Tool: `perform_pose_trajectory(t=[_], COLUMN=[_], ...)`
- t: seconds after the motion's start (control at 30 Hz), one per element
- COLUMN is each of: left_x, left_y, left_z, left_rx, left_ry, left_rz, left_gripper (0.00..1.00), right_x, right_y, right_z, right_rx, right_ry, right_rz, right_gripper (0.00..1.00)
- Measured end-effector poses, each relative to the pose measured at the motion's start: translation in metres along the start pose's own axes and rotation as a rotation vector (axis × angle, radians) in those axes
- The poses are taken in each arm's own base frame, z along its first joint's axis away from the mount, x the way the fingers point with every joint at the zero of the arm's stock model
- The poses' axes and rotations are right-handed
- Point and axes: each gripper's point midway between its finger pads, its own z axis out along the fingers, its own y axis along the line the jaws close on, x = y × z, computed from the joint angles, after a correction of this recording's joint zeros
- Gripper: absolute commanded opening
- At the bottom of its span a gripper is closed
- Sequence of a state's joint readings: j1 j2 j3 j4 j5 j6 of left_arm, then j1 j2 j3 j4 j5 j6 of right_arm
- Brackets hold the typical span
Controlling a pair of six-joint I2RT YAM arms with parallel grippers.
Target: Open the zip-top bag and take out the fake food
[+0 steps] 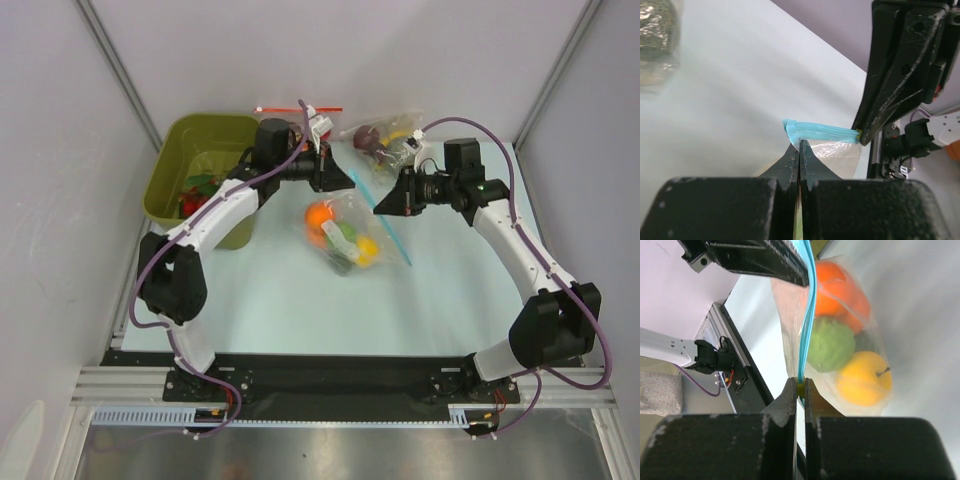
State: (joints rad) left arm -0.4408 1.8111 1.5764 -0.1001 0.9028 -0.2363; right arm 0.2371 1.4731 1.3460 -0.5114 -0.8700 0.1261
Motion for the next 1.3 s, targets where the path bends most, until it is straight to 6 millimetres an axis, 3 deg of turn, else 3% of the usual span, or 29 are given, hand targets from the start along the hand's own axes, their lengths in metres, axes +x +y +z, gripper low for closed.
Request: perform_pose_trajectory(t=[0.63, 1.3], left_x=[0.004, 0.019], left_y=[0.044, 0.093], left_z=[-0.020, -0.055], left_rx=[-0.254, -0.461], left_ry=[-0.005, 0.013], left_rz=[0.000, -0.031], left_gripper=[0.00, 0.00], right_x=[0.009, 0.020], right_y=[0.000, -0.003], right_z=[-0.001, -0.003], right_rx=[0.006, 0.027], right_ry=[0.024, 0.057], right_rz=[0.024, 0.056], right_gripper=[0.00, 0.00])
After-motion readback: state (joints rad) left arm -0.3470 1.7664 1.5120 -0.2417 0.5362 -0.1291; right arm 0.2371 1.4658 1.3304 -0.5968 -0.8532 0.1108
